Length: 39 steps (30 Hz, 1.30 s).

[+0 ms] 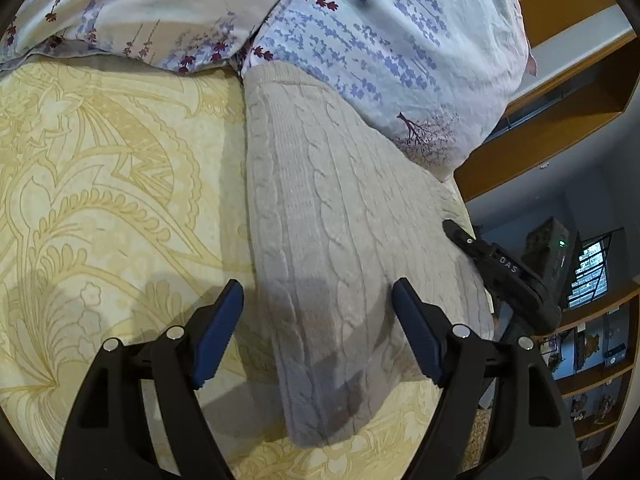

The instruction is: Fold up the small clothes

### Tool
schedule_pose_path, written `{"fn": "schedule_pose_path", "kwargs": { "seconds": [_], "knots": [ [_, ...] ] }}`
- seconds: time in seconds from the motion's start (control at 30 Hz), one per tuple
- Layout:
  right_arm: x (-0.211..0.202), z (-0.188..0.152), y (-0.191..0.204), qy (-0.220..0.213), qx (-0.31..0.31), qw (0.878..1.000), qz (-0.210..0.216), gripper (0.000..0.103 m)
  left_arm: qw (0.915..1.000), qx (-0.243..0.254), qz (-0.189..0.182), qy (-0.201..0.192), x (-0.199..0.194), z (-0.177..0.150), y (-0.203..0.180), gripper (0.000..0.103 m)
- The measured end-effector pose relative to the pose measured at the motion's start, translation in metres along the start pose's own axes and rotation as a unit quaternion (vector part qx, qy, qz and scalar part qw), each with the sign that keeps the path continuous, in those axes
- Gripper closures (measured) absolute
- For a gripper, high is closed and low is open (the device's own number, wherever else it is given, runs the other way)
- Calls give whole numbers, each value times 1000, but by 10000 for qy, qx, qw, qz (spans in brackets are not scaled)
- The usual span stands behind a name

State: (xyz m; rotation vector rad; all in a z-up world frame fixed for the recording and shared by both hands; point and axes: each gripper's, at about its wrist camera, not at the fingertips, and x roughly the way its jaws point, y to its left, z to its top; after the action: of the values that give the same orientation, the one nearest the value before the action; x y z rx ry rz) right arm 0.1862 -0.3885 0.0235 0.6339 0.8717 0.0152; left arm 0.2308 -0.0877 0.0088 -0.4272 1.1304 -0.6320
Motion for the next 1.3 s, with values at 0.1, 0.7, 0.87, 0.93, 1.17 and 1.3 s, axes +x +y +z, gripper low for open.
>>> {"fn": "schedule_pose_path", "kwargs": {
  "seconds": [0.1, 0.7, 0.87, 0.93, 1.17, 1.3],
  "knots": [
    [-18, -6, 0, -59, 106, 9999, 30, 73, 10000, 46, 8, 17, -4, -6, -1, 26],
    [-73, -83, 11, 224, -141, 9964, 804, 75, 9993, 23, -173, 322, -16, -56, 3, 43],
    [-78, -85, 9, 111, -159, 9961, 857, 90, 9990, 54, -269, 354, -17, -61, 3, 67],
    [-84, -85, 9, -62, -200, 9964, 824, 92, 9991, 119, -225, 326, -18, -62, 1, 73],
    [-106, -80, 11, -562, -275, 9955, 715, 94, 9985, 364, -319, 260, -25, -66, -4, 86],
    [-96, -88, 4, -333, -268, 9986, 299, 94, 9980, 535, -236, 255, -23, -70, -8, 87]
  ]
}}
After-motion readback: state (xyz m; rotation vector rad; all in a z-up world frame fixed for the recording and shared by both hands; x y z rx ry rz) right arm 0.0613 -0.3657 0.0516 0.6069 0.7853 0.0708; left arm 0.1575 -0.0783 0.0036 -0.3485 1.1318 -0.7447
